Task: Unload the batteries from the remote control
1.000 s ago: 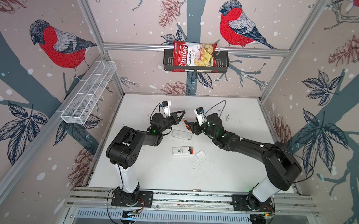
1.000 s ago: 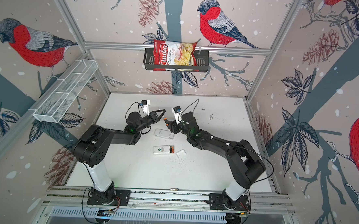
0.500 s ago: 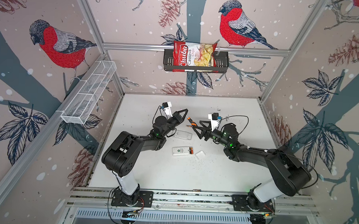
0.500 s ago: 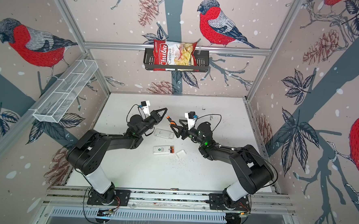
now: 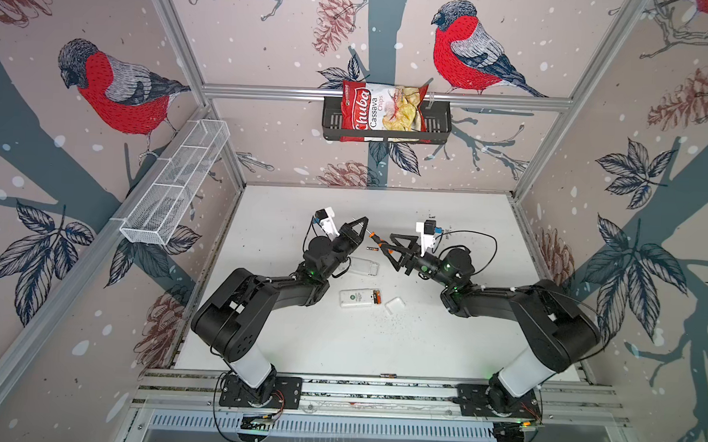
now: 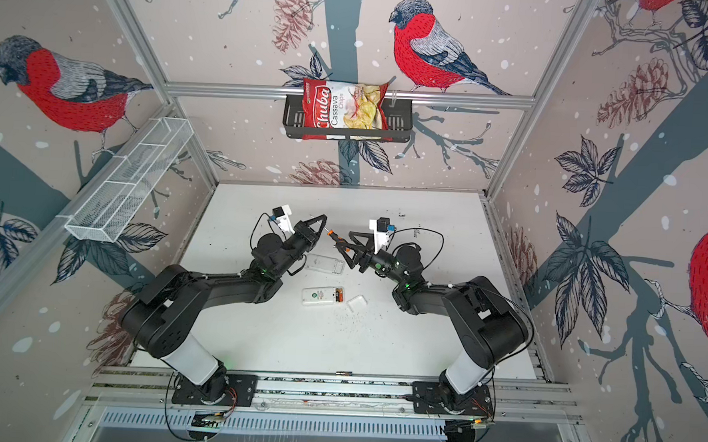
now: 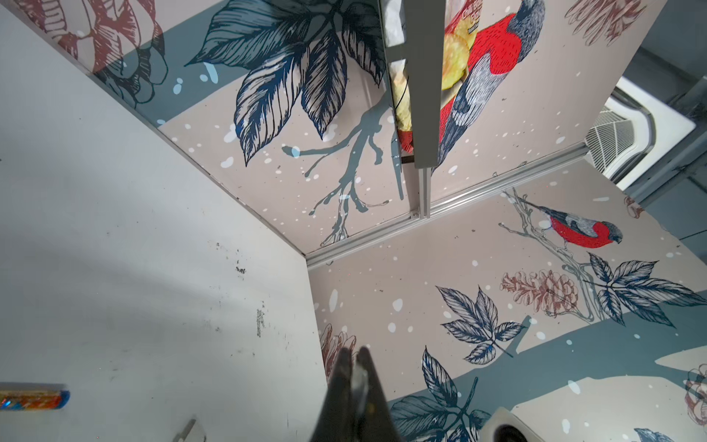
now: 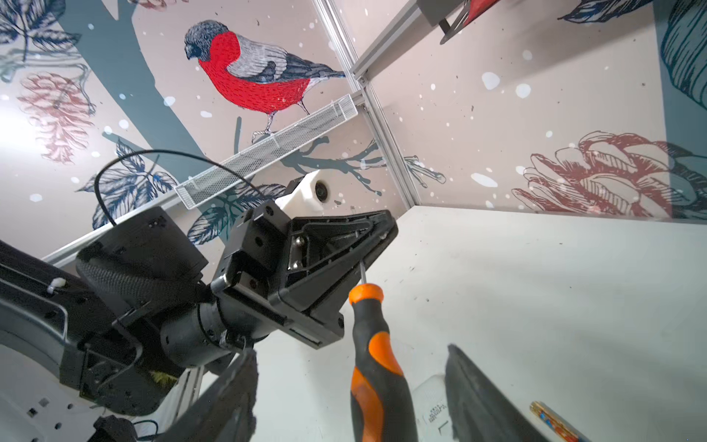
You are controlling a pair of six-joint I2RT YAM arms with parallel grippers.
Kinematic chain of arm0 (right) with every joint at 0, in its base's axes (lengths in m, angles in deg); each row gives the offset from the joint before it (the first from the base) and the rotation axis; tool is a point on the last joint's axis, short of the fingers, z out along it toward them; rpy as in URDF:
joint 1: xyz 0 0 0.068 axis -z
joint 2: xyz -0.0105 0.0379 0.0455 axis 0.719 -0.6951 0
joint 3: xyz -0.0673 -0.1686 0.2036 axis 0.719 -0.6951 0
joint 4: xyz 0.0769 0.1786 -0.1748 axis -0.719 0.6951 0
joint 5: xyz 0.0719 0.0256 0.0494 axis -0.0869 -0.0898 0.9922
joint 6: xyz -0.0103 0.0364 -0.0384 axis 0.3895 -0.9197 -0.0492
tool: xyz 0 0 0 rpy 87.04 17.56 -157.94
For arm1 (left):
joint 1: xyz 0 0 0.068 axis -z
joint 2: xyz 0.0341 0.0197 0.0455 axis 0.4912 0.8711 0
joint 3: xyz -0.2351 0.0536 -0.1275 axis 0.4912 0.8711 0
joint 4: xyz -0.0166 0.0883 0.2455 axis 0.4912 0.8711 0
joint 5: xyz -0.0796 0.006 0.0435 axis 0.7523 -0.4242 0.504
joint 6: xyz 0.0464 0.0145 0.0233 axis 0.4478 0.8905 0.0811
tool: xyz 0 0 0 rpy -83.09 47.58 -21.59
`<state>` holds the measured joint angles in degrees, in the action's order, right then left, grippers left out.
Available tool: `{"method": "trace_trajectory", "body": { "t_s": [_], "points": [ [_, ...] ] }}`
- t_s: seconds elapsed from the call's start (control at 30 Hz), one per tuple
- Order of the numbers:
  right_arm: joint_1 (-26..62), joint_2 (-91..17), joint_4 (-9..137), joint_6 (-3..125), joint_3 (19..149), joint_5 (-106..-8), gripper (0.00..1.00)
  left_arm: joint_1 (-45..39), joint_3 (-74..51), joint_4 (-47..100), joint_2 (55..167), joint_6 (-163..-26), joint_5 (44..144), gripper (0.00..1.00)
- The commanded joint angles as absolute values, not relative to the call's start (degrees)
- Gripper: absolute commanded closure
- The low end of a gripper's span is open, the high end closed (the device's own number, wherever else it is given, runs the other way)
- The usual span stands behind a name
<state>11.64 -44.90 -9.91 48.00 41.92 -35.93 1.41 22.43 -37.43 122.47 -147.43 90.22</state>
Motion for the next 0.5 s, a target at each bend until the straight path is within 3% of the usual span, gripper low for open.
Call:
{"method": "trace_trajectory", "body": {
  "t_s": [0.0,0.27,0.47],
  "points": [
    [11.9,-47.6,-21.2,40.6,43.1,-32.5,0.24,2.2,22.4,-46.4,123.0,-148.7,89.1,1.00],
    [11.5,-52.2,-26.4,35.1,47.0,-29.8,0.21,4.2,21.1,-51.1,125.1,-146.8,89.5,1.00],
    [11.1,-54.2,-26.6,33.4,49.2,-29.4,0.25,4.9,21.4,-54.0,126.3,-146.4,89.4,1.00]
  ]
}}
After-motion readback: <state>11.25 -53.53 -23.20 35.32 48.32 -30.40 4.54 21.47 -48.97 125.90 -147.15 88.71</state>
